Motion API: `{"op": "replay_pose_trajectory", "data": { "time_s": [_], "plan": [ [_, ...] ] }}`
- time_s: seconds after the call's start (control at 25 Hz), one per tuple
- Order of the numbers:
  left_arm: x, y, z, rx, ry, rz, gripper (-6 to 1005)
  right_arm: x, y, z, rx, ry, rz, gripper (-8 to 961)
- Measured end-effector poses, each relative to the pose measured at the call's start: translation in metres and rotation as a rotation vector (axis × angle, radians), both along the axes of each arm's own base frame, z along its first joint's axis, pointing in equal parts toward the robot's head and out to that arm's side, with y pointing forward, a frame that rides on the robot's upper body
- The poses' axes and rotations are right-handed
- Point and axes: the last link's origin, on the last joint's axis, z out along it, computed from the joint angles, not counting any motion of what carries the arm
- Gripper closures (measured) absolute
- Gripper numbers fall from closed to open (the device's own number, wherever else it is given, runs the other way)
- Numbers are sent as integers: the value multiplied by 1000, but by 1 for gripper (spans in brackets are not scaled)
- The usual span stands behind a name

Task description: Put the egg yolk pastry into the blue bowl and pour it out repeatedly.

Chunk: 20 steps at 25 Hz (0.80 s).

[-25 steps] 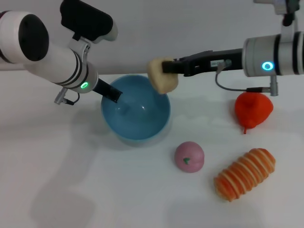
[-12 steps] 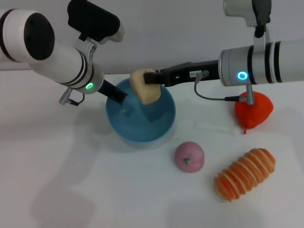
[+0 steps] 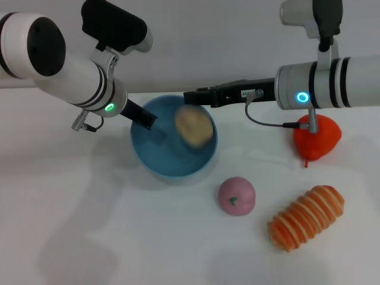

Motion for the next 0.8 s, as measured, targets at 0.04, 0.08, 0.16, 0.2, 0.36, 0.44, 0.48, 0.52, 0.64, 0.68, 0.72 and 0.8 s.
{"op": "replay_pose_trajectory", "data": {
  "time_s": [0.04,0.08,0.16,0.2,0.36,0.44,0.48,0.52,0.64,0.68,0.72,0.8],
  "plan": [
    [0,0,0,0,0,0,998,1,0,0,6,-1,-5,697],
    [0,0,0,1,0,0,998,3,1,1,10,-2,-7,665],
    [0,0,0,1,-1,0,998,3,1,1,12,-6,-2,632],
    [-1,0,0,1,-1,1,998,4,1,1,17,-14,13,615],
    [-1,0,0,1,-1,1,998,9,1,4,48,-33,34,549],
    [-1,0,0,1,-1,1,998,17,5,10,108,-56,30,516],
    [-2,-1,0,1,-1,3,998,22,7,14,140,-70,27,499],
    [-2,-1,0,1,-1,4,998,31,10,25,219,-113,47,496],
    [-4,-1,0,3,1,6,998,38,11,38,293,-154,81,488],
    [-4,-1,0,5,1,5,998,41,11,45,331,-172,93,485],
    [-4,-1,1,6,1,5,998,49,11,56,400,-203,110,483],
    [-4,0,1,13,0,-2,999,53,11,60,424,-213,112,477]
  ]
}}
